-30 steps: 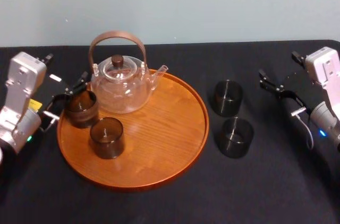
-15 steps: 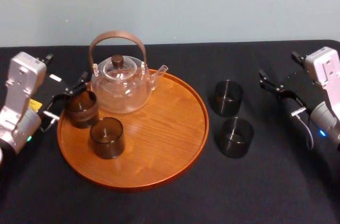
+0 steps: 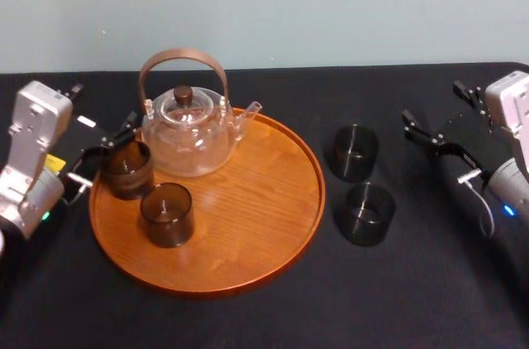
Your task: Pick up the glass from the table and place it on the tray.
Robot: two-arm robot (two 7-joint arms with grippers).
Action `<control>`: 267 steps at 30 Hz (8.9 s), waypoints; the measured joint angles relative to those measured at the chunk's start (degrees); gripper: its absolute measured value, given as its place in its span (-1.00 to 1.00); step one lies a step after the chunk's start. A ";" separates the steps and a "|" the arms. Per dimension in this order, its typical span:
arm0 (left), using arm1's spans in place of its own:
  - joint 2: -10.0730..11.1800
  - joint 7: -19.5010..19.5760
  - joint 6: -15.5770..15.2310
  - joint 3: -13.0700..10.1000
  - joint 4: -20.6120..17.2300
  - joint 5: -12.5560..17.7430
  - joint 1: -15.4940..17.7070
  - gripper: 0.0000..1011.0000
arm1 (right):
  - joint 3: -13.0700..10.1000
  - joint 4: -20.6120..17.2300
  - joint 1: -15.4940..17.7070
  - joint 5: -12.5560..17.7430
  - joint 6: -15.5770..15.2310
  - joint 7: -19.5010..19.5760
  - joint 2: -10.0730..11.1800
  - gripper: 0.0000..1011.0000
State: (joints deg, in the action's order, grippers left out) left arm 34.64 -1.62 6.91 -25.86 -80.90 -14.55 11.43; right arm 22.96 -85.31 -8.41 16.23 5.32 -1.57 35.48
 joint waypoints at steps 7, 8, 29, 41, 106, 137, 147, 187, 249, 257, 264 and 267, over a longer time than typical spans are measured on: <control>0.00 0.00 0.00 0.00 0.00 0.00 0.00 0.98 | -1.88 -5.68 3.72 2.93 -3.22 -3.29 2.36 0.98; 0.00 0.00 0.00 0.00 0.00 0.00 0.00 0.98 | -2.13 -6.33 4.20 3.29 -3.56 -3.77 2.70 0.98; 0.00 0.00 0.00 0.00 0.00 0.00 0.00 0.98 | -7.00 -16.24 13.33 11.14 -10.11 -18.86 11.66 0.98; 0.00 0.00 0.00 0.00 0.00 0.00 0.00 0.98 | -7.23 -16.32 14.08 11.33 -12.72 -23.43 12.39 0.98; 0.00 0.00 0.00 0.00 0.00 0.00 0.00 0.98 | 1.80 -5.04 0.52 5.08 -19.75 -28.69 3.20 0.98; 0.00 0.00 0.00 0.00 0.00 0.00 0.00 0.98 | 1.23 -5.57 1.01 5.60 -18.98 -28.71 3.53 0.79; 0.00 0.00 0.00 0.00 0.00 0.00 0.00 0.98 | 0.67 -7.44 -0.32 6.43 -16.93 -30.55 4.05 0.79; 0.00 0.00 0.00 0.00 0.00 0.00 0.00 0.98 | 14.91 5.12 -14.74 3.50 -10.12 -38.09 -8.05 0.79; 0.00 0.00 0.00 0.00 0.00 0.00 0.00 0.98 | 16.51 9.78 -14.29 2.12 -10.13 -37.39 -10.05 0.98; 0.00 0.00 0.00 0.00 0.00 0.00 0.00 0.98 | 14.10 5.98 -12.32 5.57 -9.10 -39.22 -7.10 0.98; 0.00 0.00 0.00 0.00 0.00 0.00 0.00 0.98 | 12.47 2.46 -10.00 7.59 -8.86 -39.50 -3.76 0.98; 0.00 0.00 0.00 0.00 0.00 0.00 0.00 0.98 | 11.25 0.38 -8.19 8.78 -8.71 -39.24 -1.53 0.98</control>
State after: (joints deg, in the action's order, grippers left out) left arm 34.65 -1.62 6.91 -25.86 -80.90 -14.55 11.43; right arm 34.22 -84.94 -16.60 25.01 -3.39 -40.80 33.95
